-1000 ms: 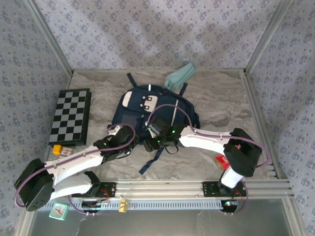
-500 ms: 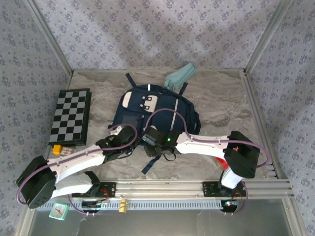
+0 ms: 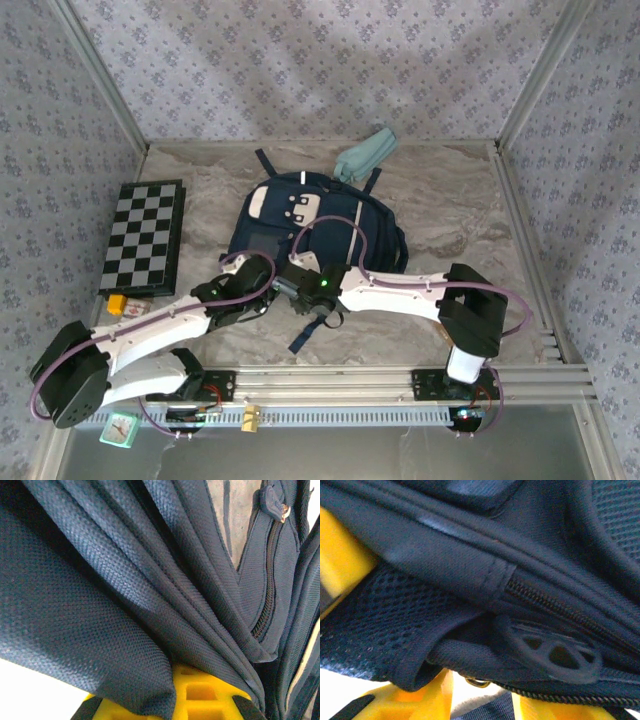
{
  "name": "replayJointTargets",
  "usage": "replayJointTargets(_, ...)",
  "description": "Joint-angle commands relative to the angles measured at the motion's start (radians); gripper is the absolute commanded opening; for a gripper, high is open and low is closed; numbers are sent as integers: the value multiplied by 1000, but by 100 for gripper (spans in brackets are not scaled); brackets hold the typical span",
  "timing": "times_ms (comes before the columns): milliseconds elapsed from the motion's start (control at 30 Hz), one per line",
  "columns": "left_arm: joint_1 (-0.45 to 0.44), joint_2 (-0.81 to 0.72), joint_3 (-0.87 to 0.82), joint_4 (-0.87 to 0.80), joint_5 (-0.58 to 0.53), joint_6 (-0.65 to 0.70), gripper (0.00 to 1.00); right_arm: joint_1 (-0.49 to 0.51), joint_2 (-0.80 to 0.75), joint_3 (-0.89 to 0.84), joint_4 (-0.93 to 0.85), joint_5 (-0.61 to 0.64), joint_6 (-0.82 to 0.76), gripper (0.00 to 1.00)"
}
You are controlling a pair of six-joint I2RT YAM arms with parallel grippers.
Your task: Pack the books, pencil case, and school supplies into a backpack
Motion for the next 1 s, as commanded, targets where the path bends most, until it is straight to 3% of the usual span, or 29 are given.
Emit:
replayJointTargets(0, -30, -18, 22, 61, 48, -30, 0, -9, 34, 44, 30, 86, 29, 35)
replayJointTargets(267, -27, -21, 19, 59, 50, -29, 0, -16, 62, 46, 142, 52, -90, 36)
replayJointTargets(733, 26, -33, 17, 8, 44, -4, 0, -13, 7, -14, 67, 94, -103, 15)
replayJointTargets(833, 67, -56, 14, -26, 40, 19, 0, -15, -28, -74, 57, 80, -88, 8)
replayJointTargets(967, 139, -95, -3, -54, 51, 46, 0, -21, -59, -121, 32, 73, -71, 8)
